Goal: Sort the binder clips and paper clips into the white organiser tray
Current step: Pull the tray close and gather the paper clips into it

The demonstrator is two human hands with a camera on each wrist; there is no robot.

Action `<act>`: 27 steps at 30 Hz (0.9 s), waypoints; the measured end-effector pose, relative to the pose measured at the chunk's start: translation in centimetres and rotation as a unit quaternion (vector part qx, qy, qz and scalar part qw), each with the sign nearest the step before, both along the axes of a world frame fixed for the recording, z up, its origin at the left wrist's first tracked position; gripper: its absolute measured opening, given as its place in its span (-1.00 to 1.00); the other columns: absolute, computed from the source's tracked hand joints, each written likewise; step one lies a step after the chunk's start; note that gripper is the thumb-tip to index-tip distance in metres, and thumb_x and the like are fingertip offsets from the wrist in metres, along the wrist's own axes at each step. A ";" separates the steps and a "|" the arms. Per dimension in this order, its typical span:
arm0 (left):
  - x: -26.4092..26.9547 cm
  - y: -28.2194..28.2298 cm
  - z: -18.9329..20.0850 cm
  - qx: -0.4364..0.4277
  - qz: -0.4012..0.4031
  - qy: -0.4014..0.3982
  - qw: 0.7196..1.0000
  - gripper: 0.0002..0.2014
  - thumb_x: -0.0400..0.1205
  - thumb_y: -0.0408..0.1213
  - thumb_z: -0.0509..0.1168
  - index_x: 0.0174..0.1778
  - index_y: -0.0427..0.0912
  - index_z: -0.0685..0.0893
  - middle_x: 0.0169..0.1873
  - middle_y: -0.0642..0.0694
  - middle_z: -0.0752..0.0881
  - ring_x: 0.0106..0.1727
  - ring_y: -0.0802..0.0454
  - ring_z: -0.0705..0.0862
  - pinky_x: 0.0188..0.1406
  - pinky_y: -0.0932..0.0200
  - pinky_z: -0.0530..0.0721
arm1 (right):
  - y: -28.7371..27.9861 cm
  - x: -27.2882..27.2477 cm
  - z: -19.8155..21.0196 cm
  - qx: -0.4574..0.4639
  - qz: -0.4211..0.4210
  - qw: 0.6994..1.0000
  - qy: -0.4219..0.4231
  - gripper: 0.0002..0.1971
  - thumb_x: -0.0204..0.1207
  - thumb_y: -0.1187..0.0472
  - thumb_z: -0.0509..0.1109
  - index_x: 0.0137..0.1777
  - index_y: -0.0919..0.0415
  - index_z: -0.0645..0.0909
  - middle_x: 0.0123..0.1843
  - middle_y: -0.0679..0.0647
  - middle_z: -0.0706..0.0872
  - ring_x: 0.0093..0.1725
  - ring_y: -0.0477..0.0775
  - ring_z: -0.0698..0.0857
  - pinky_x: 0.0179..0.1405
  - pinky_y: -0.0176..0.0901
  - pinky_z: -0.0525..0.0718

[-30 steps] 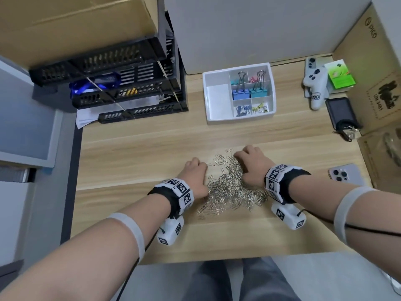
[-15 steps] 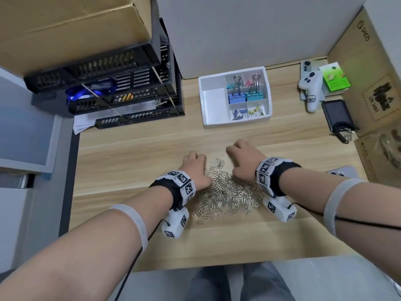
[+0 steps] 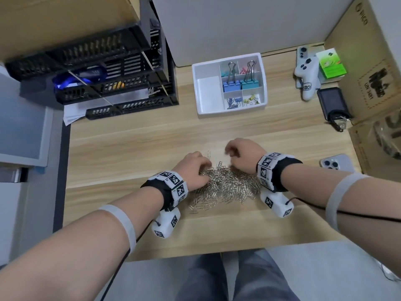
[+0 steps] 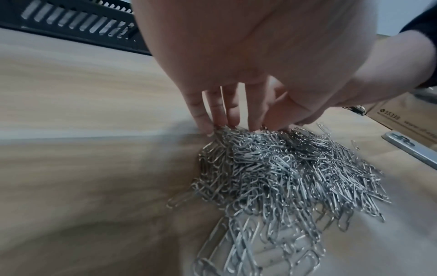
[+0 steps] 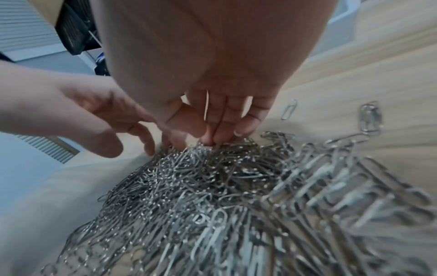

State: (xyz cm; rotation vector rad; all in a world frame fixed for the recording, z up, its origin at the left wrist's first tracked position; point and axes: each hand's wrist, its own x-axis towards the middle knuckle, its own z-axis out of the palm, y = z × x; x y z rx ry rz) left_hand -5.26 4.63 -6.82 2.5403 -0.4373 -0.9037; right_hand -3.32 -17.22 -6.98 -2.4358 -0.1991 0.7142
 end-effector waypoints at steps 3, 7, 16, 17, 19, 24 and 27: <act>-0.4 1.6 0.1 0.023 0.070 -0.037 0.997 -0.53 0.48 -0.09 0.38 0.32 -0.05 0.56 0.15 0.01 0.51 0.22 0.05 0.49 0.34 0.00 0.59 | -3.7 -0.1 0.3 -0.060 -0.090 0.994 -0.020 -0.61 0.34 0.35 0.38 0.18 0.09 0.61 0.12 0.04 0.58 0.14 0.13 0.62 0.18 -0.05 0.63; -0.9 3.6 0.1 0.143 0.128 -0.015 0.981 -0.37 0.37 0.01 0.42 0.33 -0.09 0.43 0.18 -0.12 0.42 0.28 -0.14 0.44 0.28 -0.06 0.60 | -7.3 -1.8 0.1 -0.172 -0.118 0.977 0.039 -0.33 0.27 0.25 0.45 0.44 0.11 0.40 0.31 0.17 0.39 0.37 0.26 0.42 0.35 0.08 0.54; -2.7 -0.7 -0.4 0.153 0.144 0.107 0.972 -0.23 0.22 0.18 0.39 0.37 0.14 0.33 0.17 -0.09 0.34 0.03 -0.11 0.60 -0.03 -0.05 0.76 | -1.0 -5.9 -0.3 -0.114 -0.078 0.990 0.027 -0.33 0.29 0.35 0.46 0.44 0.22 0.38 0.34 0.15 0.41 0.35 0.19 0.41 0.37 0.00 0.52; -2.7 -1.4 -0.5 0.144 0.137 0.113 0.973 -0.22 0.23 0.17 0.39 0.39 0.14 0.32 0.20 -0.09 0.34 0.01 -0.10 0.62 -0.06 -0.04 0.77 | -0.4 -6.1 -0.6 -0.105 -0.070 0.992 0.026 -0.35 0.29 0.35 0.44 0.44 0.22 0.39 0.34 0.15 0.42 0.35 0.18 0.42 0.38 -0.01 0.50; -2.9 -2.4 -0.5 0.132 0.123 0.117 0.977 -0.20 0.25 0.14 0.40 0.43 0.14 0.30 0.24 -0.10 0.34 -0.01 -0.10 0.64 -0.08 -0.03 0.79 | 0.1 -6.2 -0.7 -0.073 -0.061 0.995 0.036 -0.34 0.31 0.38 0.42 0.47 0.22 0.41 0.34 0.13 0.44 0.37 0.16 0.43 0.38 -0.05 0.50; -2.4 -0.8 0.8 0.145 0.124 0.075 0.979 -0.24 0.33 0.05 0.50 0.38 -0.07 0.34 0.11 -0.09 0.48 -0.05 -0.03 0.64 -0.06 0.01 0.78 | -2.9 -5.3 0.5 -0.059 -0.093 0.994 0.007 -0.31 0.28 0.19 0.52 0.45 0.13 0.42 0.30 0.07 0.48 0.32 0.13 0.54 0.27 -0.07 0.56; -2.5 2.1 2.4 0.179 0.105 0.090 0.974 -0.28 0.34 0.06 0.56 0.23 -0.11 0.31 -0.11 -0.02 0.66 -0.19 0.03 0.72 -0.24 0.09 0.81 | -6.3 -5.4 1.3 -0.129 -0.041 0.990 0.048 0.14 -0.04 -0.28 0.64 0.54 0.02 0.19 0.38 0.06 0.44 0.26 0.20 0.64 0.27 0.11 0.65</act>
